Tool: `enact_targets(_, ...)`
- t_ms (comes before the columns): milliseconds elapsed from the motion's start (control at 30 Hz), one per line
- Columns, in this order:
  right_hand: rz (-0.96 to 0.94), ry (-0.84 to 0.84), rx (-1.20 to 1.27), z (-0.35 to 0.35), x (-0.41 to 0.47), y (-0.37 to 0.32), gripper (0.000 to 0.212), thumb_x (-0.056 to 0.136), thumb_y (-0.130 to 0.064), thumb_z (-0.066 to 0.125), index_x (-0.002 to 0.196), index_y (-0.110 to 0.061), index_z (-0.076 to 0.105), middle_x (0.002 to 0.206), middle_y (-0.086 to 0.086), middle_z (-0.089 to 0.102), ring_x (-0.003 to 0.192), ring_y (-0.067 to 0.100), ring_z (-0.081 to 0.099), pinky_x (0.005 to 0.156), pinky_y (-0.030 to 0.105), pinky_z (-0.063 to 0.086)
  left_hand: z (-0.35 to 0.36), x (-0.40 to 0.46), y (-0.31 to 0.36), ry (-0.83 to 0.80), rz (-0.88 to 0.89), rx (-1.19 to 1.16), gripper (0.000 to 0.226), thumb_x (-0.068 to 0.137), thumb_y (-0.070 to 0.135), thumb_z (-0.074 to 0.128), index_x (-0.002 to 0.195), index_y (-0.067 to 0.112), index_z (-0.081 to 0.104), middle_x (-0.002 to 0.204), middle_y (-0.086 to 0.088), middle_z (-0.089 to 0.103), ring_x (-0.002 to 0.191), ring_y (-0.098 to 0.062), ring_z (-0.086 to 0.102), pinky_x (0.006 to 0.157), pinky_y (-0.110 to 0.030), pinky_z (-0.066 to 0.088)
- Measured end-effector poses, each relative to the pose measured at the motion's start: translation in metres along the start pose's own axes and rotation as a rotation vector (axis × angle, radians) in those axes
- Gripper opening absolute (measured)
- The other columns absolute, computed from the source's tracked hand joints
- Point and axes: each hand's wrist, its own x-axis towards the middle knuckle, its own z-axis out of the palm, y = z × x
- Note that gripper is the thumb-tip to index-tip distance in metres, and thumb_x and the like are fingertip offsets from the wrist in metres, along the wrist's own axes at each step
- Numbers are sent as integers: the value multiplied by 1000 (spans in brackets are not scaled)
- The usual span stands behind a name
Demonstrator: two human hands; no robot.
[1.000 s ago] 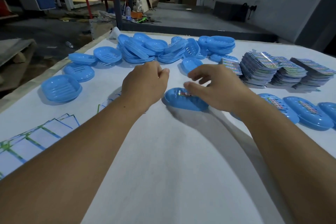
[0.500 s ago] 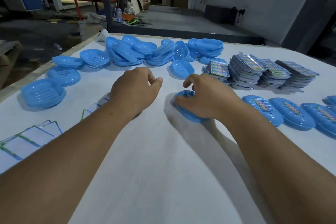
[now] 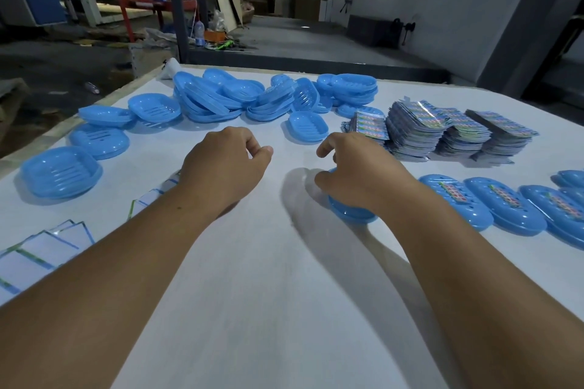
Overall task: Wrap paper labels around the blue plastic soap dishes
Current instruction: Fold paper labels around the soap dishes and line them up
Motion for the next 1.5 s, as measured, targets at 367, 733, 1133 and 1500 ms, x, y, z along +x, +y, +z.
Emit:
enact_targets(367, 53, -10, -34, -8, 5, 17, 42, 86, -21, 70, 127, -28, 61, 98, -9, 53, 93, 18, 50, 74, 29, 37, -3, -1, -1, -31, 2, -6, 26, 92, 55, 57, 85, 30, 61, 83, 8, 65, 80, -16, 61, 75, -33, 50)
enact_targets(733, 90, -2, -18, -13, 5, 21, 32, 85, -28, 73, 116, -29, 66, 89, -12, 55, 87, 18, 52, 67, 29, 34, -13, 3, -10, 53, -16, 96, 27, 94, 50, 54, 86, 27, 64, 78, 8, 62, 76, -15, 60, 69, -32, 48)
enact_targets(1133, -44, 84, 43, -1, 4, 2, 15, 86, -33, 70, 96, -40, 61, 86, -16, 58, 74, 0, 51, 64, 32, 37, -59, 13, -64, -22, -387, 518, 53, 85, 17, 62, 136, 20, 50, 141, -10, 44, 133, -33, 35, 97, -55, 35)
enact_targets(1500, -99, 40, 78, 2, -1, -1, 12, 87, -39, 70, 96, -41, 62, 88, -16, 60, 72, 2, 53, 59, 20, 34, -56, 17, -69, 65, -363, 406, 44, 91, 15, 68, 132, 12, 54, 130, -15, 45, 113, -30, 50, 82, -37, 49)
